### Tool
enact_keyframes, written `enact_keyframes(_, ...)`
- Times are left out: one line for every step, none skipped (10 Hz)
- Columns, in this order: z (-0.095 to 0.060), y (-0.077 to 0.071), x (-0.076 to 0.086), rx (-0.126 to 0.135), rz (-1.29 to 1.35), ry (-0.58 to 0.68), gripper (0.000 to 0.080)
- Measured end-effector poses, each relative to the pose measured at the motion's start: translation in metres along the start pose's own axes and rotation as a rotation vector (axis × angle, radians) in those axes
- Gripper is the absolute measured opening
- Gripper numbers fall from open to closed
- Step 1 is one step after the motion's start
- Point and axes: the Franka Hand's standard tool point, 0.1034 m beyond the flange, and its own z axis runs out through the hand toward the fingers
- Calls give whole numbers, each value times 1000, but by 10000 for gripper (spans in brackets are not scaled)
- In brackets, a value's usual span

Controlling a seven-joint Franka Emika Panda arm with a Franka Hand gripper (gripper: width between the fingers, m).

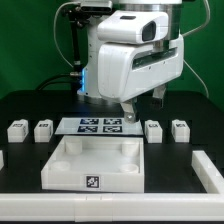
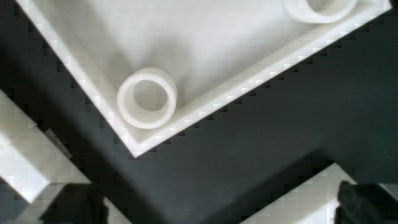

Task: Assemble one leg

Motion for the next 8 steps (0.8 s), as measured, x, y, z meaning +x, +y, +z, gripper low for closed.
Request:
enact_keyframes(0,0,0,0,0,0,650)
enact_keyframes(0,0,0,0,0,0,650)
enact_keyframes(0,0,0,0,0,0,650)
enact_keyframes(0,0,0,0,0,0,650)
enact_keyframes(0,0,0,0,0,0,650)
enact_keyframes(0,0,0,0,0,0,650)
enact_keyframes(0,0,0,0,0,0,650)
enact_keyframes(0,0,0,0,0,0,650)
